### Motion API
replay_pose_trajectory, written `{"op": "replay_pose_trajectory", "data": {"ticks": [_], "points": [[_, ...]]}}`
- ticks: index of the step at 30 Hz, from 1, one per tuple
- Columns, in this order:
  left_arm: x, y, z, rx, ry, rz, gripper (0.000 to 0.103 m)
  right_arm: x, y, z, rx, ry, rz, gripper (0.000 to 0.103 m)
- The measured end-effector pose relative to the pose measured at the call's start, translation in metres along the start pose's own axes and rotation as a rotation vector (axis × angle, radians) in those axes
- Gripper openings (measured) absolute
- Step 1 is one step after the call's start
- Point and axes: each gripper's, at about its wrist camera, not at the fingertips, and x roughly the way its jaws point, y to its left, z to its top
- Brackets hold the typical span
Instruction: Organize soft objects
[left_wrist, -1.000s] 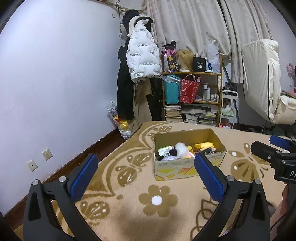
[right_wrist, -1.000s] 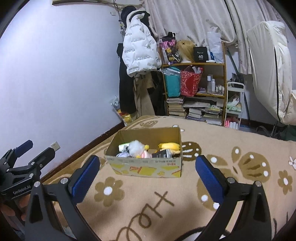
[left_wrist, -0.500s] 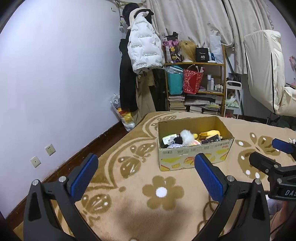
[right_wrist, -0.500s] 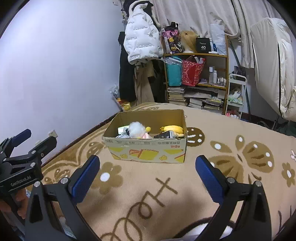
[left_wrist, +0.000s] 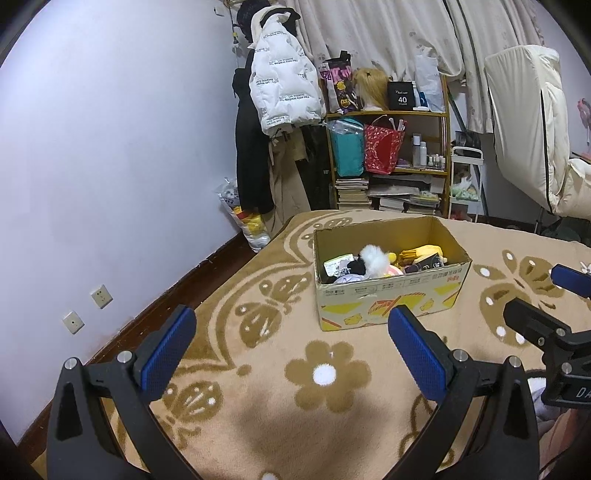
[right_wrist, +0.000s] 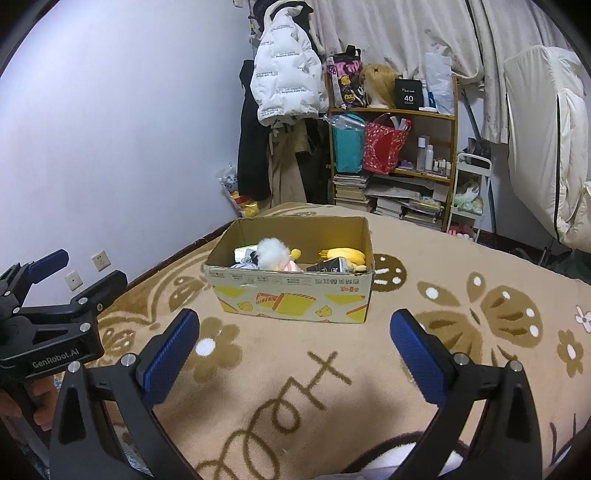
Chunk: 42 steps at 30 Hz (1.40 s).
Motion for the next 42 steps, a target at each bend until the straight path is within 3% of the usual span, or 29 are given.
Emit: {"op": "replay_pose_trajectory", "data": {"ticks": [42], "points": [[0.011, 0.004, -0.003, 0.001, 0.043, -0.001, 0.103, 0.003, -0.004, -0.003, 0.014, 0.015, -0.004, 0.103]]}}
